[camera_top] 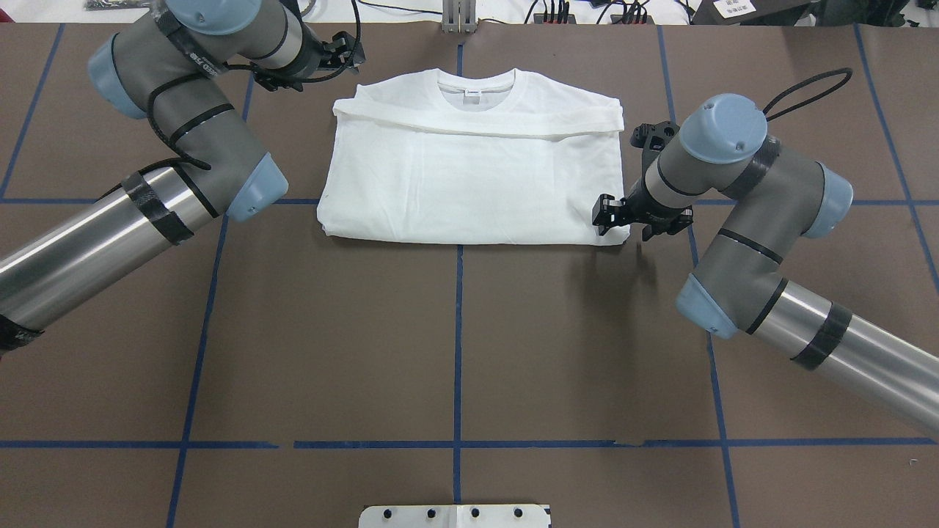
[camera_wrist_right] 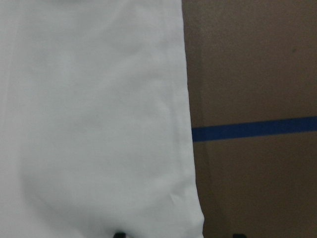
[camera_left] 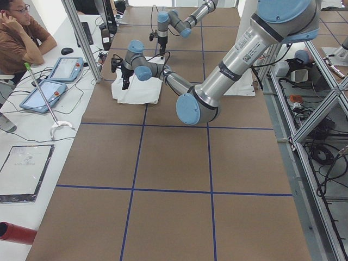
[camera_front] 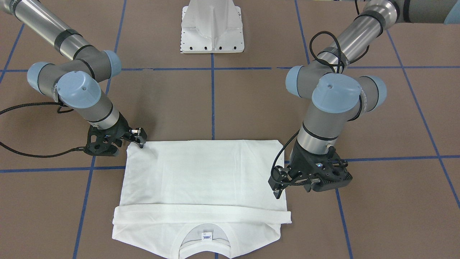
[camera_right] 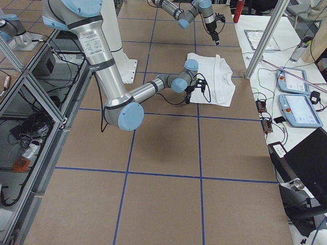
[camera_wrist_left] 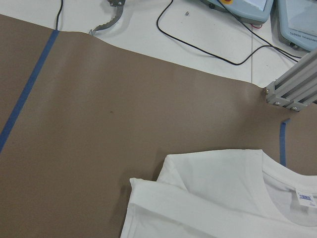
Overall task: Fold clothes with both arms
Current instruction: 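Lower the right gripper to the folded shirt's side edge nearest it, then grasp the shirt edge with the right gripper and drag it toward the robot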
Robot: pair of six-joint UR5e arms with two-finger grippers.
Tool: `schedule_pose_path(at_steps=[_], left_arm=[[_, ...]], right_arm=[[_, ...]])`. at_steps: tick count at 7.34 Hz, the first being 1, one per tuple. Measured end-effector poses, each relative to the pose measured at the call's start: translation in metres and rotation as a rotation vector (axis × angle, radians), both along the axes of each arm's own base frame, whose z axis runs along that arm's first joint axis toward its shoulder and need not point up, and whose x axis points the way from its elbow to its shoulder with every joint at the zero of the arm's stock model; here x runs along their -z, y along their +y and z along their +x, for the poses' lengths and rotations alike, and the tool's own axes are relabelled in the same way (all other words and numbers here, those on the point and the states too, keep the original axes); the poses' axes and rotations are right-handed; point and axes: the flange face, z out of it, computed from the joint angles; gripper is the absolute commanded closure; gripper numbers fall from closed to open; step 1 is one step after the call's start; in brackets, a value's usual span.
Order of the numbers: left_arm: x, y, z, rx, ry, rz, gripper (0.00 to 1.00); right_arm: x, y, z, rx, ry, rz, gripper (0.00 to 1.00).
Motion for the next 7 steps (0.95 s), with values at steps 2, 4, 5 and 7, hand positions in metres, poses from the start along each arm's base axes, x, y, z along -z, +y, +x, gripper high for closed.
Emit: schedule_pose_path(at_steps=[2, 4, 5, 7], left_arm=[[0.0, 0.0, 0.0, 0.002, -0.001, 0.001, 0.0], [0.0, 0.0, 0.0, 0.002, -0.001, 0.002, 0.0], [-0.002, 0.001, 0.0, 0.001, -0.002, 0.0, 0.0], [-0.005, 0.002, -0.001, 0.001, -0.003, 0.0, 0.0]], right_arm=[[-0.003, 0.0, -0.008, 0.007, 0.006, -0.006, 0.98], [0.003, -0.001, -0.011, 0.007, 0.001, -0.006, 1.0], [0.007, -0.003, -0.012, 0.009, -0.001, -0.001, 1.0], [0.018, -0.006, -0.012, 0.01, -0.012, 0.004, 1.0]])
